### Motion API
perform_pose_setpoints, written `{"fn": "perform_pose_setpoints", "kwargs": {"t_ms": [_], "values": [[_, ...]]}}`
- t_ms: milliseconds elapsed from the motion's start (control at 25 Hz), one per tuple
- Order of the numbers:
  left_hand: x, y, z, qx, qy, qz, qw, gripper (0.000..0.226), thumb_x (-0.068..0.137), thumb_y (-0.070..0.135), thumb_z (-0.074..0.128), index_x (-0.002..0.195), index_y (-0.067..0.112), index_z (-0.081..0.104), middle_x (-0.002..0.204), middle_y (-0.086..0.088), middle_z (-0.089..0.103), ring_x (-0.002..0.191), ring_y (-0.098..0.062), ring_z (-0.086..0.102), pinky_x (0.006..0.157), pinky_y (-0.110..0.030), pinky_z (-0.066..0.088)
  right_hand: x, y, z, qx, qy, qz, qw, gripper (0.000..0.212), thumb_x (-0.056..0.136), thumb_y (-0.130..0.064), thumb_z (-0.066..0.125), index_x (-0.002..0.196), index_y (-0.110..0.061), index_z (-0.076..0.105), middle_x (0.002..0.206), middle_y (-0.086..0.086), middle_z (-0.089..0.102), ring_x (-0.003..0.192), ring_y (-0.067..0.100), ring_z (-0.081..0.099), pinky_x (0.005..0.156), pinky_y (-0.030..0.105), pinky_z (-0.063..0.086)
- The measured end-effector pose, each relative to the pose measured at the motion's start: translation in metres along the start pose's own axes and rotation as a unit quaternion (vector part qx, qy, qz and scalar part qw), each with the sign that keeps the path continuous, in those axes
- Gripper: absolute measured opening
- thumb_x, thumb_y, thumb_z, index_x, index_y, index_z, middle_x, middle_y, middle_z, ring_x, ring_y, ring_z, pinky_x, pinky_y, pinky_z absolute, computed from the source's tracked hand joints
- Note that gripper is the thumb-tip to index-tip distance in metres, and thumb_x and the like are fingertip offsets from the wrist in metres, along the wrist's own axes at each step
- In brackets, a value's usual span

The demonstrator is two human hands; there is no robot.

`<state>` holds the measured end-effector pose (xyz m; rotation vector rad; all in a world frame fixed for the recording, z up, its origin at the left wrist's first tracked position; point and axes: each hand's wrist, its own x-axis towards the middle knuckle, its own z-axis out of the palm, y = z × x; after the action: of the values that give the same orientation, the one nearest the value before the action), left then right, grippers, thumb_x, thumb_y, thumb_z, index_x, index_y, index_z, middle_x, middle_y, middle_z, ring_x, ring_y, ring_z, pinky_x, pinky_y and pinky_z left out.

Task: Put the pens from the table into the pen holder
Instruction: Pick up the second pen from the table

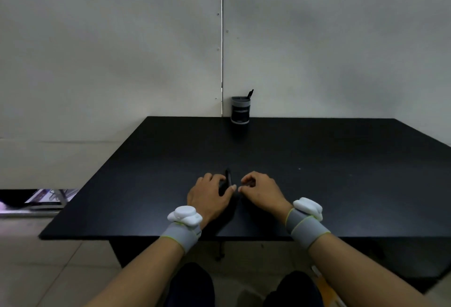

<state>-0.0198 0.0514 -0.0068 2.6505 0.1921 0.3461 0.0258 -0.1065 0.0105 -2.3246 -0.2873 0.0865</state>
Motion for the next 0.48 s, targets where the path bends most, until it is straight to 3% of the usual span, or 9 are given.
{"fn": "perform_pose_setpoints", "kwargs": {"t_ms": [280, 480], "values": [[-0.011, 0.015, -0.003, 0.037, -0.005, 0.004, 0.999, 0.038, 0.088, 0.053, 0.047, 0.109, 0.024, 0.062, 0.114, -0.004, 0.063, 0.108, -0.026, 0.057, 0.084, -0.038, 0.048, -0.011, -0.003, 0.004, 0.0, 0.002, 0.002, 1.0, 0.032, 0.082, -0.036, 0.066, 0.112, -0.025, 0.067, 0.108, 0.001, 0.072, 0.107, 0.021, 0.064, 0.09, 0.032, 0.05], [-0.007, 0.027, 0.002, 0.023, -0.002, -0.002, 1.0, 0.028, 0.091, 0.039, 0.047, 0.1, 0.021, 0.066, 0.109, -0.007, 0.067, 0.101, -0.03, 0.063, 0.082, -0.038, 0.048, 0.001, 0.001, 0.005, 0.023, 0.001, 0.027, 0.999, 0.027, 0.079, -0.036, 0.063, 0.106, -0.032, 0.061, 0.106, 0.002, 0.071, 0.108, 0.026, 0.065, 0.089, 0.032, 0.049]]}}
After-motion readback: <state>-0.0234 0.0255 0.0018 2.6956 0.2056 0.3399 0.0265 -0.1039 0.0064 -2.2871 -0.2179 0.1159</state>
